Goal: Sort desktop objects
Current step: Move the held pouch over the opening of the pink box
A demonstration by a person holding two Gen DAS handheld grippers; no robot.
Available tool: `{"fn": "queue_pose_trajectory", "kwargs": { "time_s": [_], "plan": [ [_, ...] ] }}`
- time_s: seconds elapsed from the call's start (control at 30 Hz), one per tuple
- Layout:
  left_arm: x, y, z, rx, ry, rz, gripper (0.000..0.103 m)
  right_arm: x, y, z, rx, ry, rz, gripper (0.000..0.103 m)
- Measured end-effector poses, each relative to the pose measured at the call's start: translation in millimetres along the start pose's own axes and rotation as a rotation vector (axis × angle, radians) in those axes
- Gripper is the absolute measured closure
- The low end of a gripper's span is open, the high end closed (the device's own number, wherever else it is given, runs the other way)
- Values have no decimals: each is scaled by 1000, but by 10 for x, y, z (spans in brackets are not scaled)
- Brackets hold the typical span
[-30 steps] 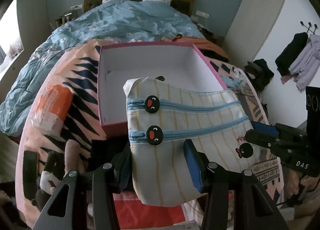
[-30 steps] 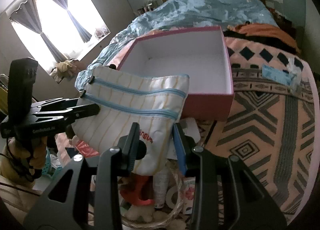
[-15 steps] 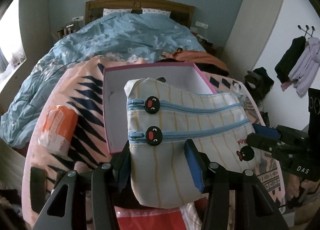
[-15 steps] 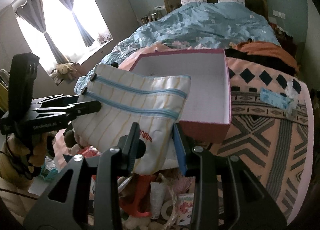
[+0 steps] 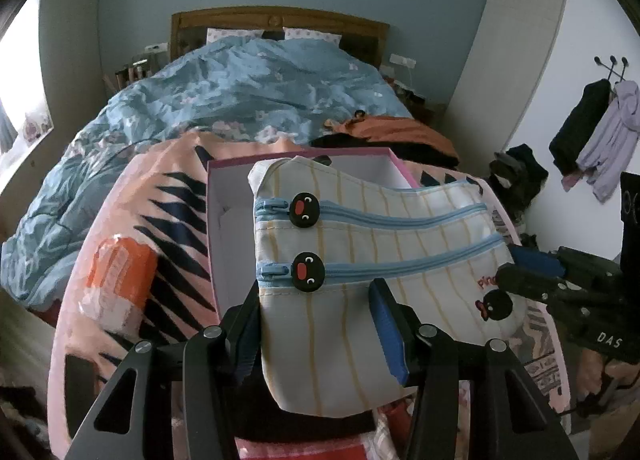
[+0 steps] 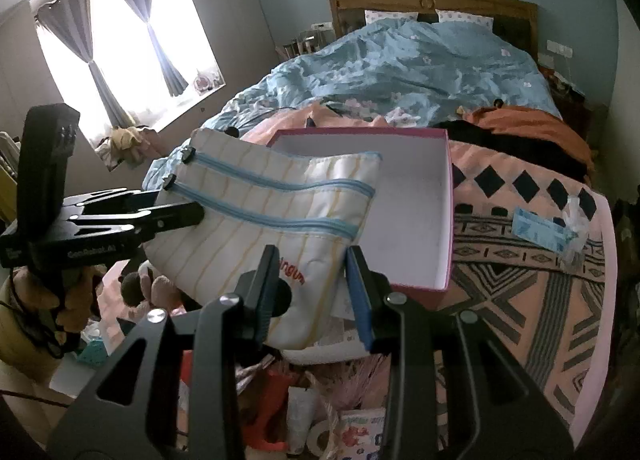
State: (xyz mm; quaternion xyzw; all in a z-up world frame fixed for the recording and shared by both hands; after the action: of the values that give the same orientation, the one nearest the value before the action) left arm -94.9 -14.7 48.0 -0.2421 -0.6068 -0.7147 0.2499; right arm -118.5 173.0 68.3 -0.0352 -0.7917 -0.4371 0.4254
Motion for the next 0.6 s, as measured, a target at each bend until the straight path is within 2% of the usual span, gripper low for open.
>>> {"fn": "queue_pose_trajectory", "kwargs": {
  "time_s": [0.6],
  "plan": [
    [361,-277,-90,26,6,30,52,351,-257,201,-7,14,15,66]
  ]
}}
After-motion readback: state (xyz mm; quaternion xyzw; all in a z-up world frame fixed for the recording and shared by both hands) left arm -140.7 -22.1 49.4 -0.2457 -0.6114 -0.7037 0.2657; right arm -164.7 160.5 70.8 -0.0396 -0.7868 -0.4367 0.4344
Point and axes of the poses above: each gripper's, at about its wrist camera, not at the fingertips, and y roughly against the way its jaws point, z to its right, x to its top, the point moved 2 cm from there along -y, roughly the way its jaws point, and after that the axes turned 2 degrees about x, right-handed, at the moved point
